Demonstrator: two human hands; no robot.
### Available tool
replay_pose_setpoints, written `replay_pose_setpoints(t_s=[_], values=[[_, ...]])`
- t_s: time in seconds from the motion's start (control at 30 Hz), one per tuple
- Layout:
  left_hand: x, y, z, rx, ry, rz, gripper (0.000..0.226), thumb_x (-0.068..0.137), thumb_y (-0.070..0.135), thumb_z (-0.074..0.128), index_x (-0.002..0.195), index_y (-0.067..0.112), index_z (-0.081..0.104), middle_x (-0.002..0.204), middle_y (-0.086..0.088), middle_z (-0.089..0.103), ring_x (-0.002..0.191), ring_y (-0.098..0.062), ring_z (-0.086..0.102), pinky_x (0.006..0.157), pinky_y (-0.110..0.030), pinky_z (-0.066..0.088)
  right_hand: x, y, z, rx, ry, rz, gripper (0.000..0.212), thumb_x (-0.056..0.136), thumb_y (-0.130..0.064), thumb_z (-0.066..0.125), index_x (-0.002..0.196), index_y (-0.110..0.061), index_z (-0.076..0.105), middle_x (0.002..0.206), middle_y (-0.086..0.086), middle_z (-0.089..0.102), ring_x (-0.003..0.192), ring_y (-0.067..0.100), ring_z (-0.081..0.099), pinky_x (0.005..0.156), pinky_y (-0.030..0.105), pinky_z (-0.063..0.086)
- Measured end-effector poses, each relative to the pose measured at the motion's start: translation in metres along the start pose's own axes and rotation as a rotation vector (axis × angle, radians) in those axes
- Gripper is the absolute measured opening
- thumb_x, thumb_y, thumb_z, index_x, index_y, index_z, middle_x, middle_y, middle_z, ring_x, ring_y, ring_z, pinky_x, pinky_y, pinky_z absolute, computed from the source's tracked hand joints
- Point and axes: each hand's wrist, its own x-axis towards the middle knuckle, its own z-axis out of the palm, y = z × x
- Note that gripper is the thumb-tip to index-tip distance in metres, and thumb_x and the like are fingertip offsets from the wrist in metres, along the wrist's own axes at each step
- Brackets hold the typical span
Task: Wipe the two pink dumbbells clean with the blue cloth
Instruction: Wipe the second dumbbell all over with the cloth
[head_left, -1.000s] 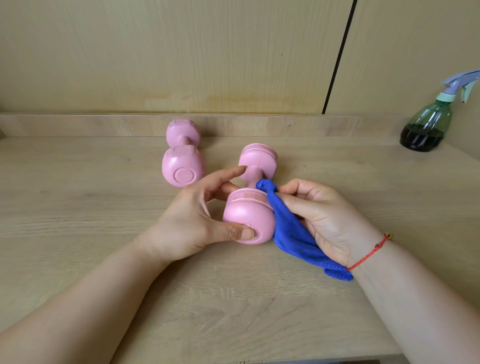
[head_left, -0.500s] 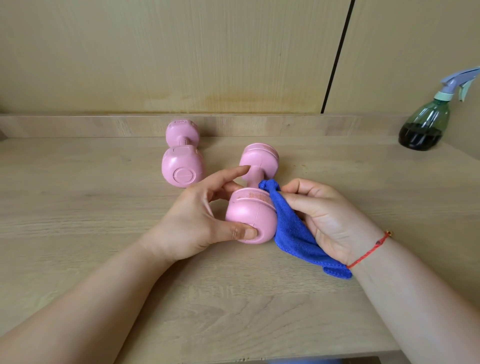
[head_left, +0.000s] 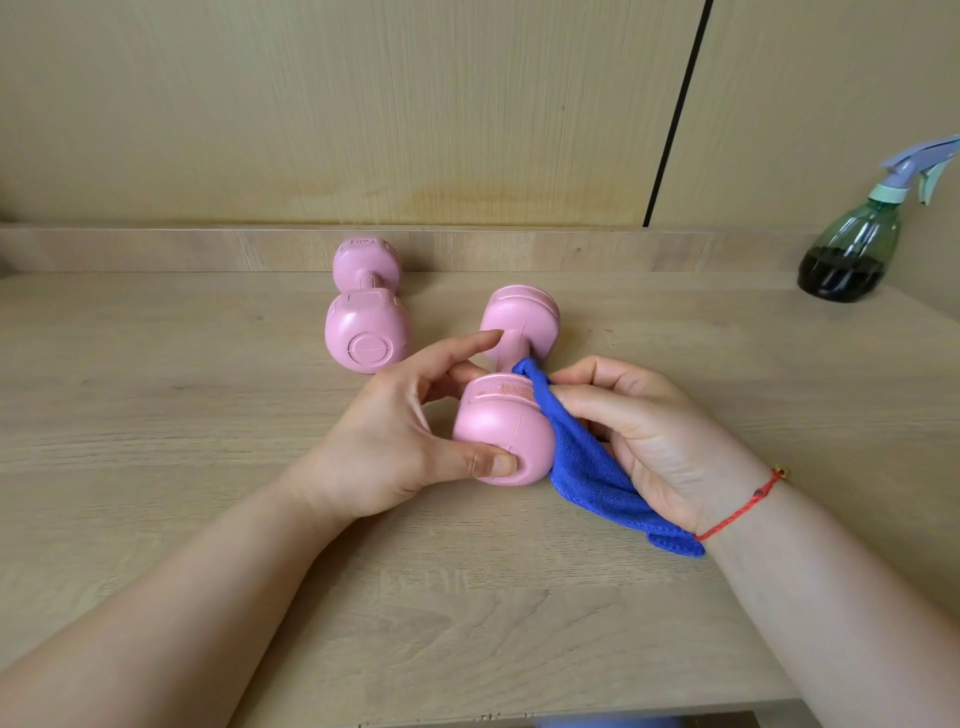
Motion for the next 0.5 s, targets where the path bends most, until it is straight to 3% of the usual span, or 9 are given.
replay_pose_setpoints(t_s=[0.07,0.13,0.27,0.5], values=[[-0.0001,0.0000,0.0003,-0.007,-0.001,0.002,0.089,0.054,0.014,0.089,0.133,0.033,0.052,0.106,0.001,0.069,0.108,-0.009,0.063,0.096,-0.014,0.043,-0.0016,-0.0005,-0.0007,-0.021,-0.027,0.009,0.012,0.069,-0.018,0.075,0.080,-0.015,0.071,0.077,0.011,0.064,0.068,0.021,0.055,0.059,0.033,0.047],[0.0006,-0.0002,0.0009,-0.010,-0.003,-0.002,0.090,0.055,0.013,0.089,0.135,0.030,0.051,0.106,0.002,0.069,0.107,-0.008,0.063,0.096,-0.015,0.044,-0.0003,-0.0005,0.0004,-0.023,-0.007,0.005,0.005,0.077,-0.012,0.072,0.078,-0.016,0.070,0.078,0.014,0.060,0.069,0.023,0.051,0.059,0.033,0.045],[0.0017,-0.0002,0.0020,-0.002,-0.002,0.002,0.090,0.055,0.013,0.089,0.135,0.029,0.052,0.102,0.007,0.068,0.105,-0.007,0.063,0.094,-0.015,0.044,0.0035,0.0015,-0.0004,0.019,0.037,0.008,0.023,0.085,-0.005,0.065,0.067,-0.020,0.070,0.084,0.016,0.053,0.069,0.022,0.048,0.061,0.032,0.043],[0.0010,0.0002,0.0017,0.003,0.006,0.008,0.089,0.054,0.015,0.089,0.133,0.033,0.052,0.102,0.008,0.069,0.105,-0.007,0.063,0.096,-0.015,0.044,-0.0001,-0.0001,-0.0009,-0.022,-0.010,0.009,0.006,0.083,-0.009,0.069,0.081,-0.014,0.071,0.078,0.013,0.062,0.071,0.023,0.051,0.062,0.034,0.044]])
